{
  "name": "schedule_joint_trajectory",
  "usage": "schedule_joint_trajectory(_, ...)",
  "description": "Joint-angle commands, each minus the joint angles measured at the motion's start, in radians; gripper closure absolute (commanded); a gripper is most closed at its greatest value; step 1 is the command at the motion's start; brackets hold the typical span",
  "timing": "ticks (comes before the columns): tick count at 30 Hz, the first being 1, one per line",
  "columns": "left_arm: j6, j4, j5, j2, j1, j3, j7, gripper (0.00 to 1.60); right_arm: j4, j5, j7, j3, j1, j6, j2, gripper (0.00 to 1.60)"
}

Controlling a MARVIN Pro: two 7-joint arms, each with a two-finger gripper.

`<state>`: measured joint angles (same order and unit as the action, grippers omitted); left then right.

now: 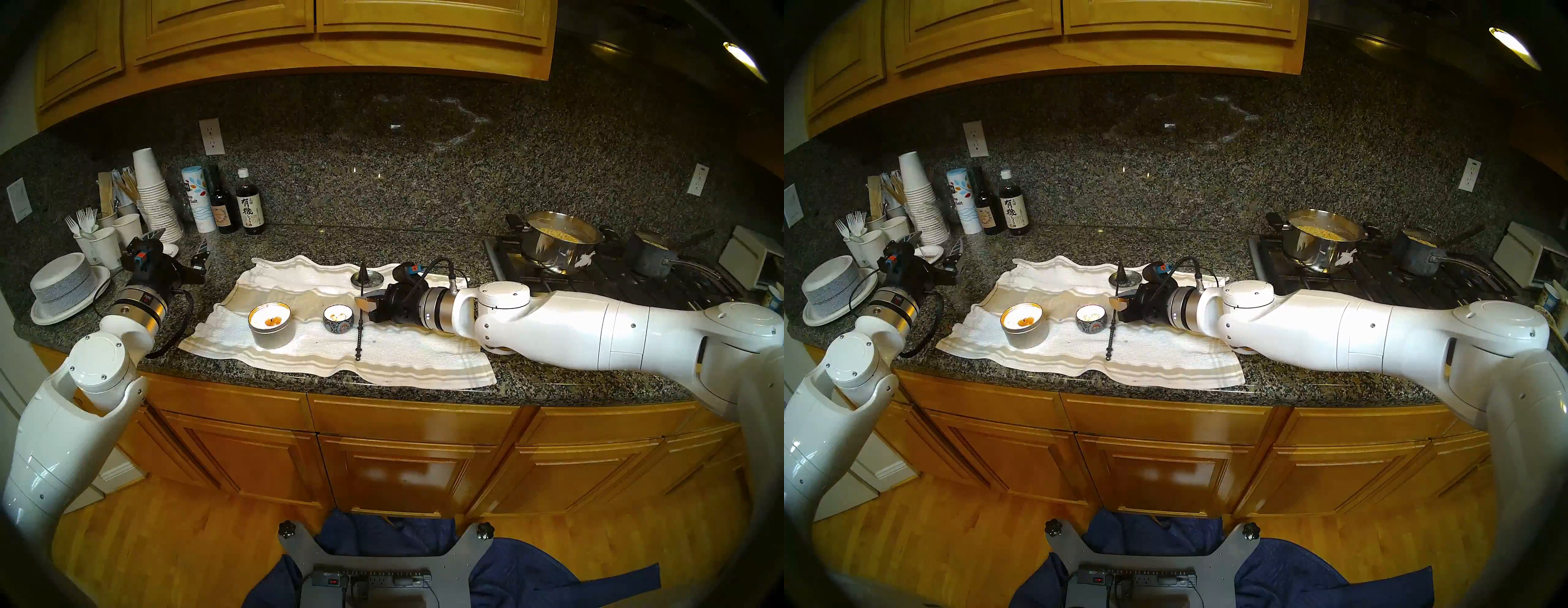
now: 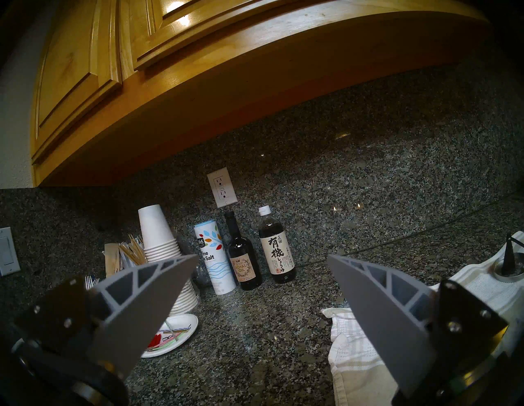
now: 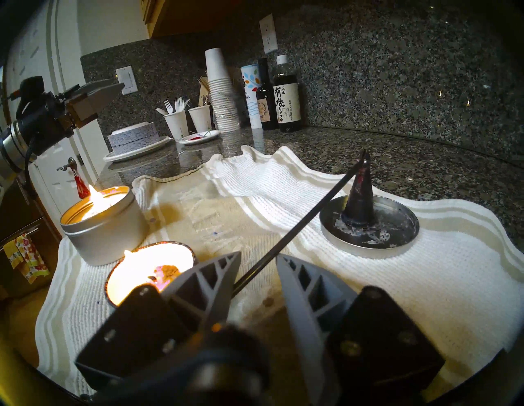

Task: Put out candle flame

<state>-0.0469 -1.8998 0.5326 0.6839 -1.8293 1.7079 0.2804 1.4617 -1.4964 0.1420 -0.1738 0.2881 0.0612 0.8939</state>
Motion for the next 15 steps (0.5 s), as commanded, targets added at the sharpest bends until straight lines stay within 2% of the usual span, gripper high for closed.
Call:
schedule_joint_trajectory(1,-0.015,-0.021,-0.001,-0.009,0.022,0.021,-0.001,0.00,0.012,0.009,-0.003,0.031,-0.051,0.004,-0.014,0.89)
schedule_joint_trajectory(12,-0.015,-0.021,0.000,-0.010,0.022,0.020,0.000,0.00,0.005,0.007,0.008,0.033,-0.058,-0.006,-0.014,0.98)
schedule_joint_trajectory(15,-0.015,-0.021,0.000,-0.010,0.022,0.020,0.000,0.00,0.002,0.004,0.010,0.034,-0.056,-0.005,-0.011,0.90)
